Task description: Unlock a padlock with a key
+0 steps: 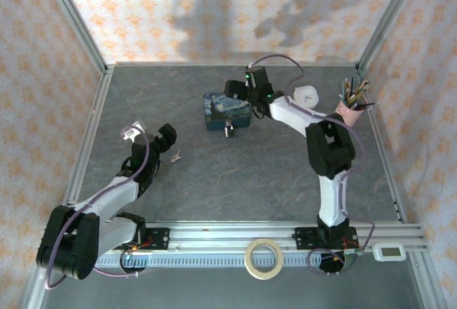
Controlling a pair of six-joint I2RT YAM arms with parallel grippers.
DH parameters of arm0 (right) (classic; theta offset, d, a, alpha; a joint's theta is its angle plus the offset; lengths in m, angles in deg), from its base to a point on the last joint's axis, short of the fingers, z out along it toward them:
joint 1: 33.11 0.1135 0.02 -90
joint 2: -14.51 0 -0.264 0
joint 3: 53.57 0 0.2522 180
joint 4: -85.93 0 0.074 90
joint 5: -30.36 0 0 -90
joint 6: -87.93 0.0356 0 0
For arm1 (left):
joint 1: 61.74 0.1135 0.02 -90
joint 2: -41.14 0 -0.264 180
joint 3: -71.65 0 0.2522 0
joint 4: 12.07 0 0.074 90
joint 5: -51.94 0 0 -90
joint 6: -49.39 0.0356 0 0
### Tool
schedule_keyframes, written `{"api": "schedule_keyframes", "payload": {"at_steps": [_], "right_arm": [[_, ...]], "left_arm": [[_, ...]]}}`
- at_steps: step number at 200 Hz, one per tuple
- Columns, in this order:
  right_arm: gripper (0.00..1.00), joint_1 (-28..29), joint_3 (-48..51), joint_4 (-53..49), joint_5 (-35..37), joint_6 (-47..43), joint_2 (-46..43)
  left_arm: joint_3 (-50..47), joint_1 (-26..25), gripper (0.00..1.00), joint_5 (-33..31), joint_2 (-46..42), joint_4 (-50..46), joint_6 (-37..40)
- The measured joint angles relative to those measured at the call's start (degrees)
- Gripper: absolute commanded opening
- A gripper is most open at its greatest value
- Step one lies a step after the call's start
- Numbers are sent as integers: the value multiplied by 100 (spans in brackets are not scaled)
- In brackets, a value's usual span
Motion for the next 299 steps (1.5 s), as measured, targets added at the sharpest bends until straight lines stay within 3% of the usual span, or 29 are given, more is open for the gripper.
{"api": "schedule_keyframes", "payload": {"at_steps": [22,46,90,220,262,299], "right_arm": [[100,-2,857,42,142,-31,-949],[100,-2,1781,105,223,70,-1805],[100,0,3176,297,210,470,-2476],[100,122,3475,645,188,726,-2756],[100,236,3576,715,153,807,-2798],[100,564,3687,855,175,946,-2798]], "left_arm": [[90,0,98,151,118,-199,153],[262,-7,89,313,448,-472,313],[632,-380,82,450,1106,-811,514],[507,-2151,86,291,1458,-966,-909],[592,-2111,93,-354,1047,-1172,-815],[951,-1261,95,-616,811,-1305,-256]]}}
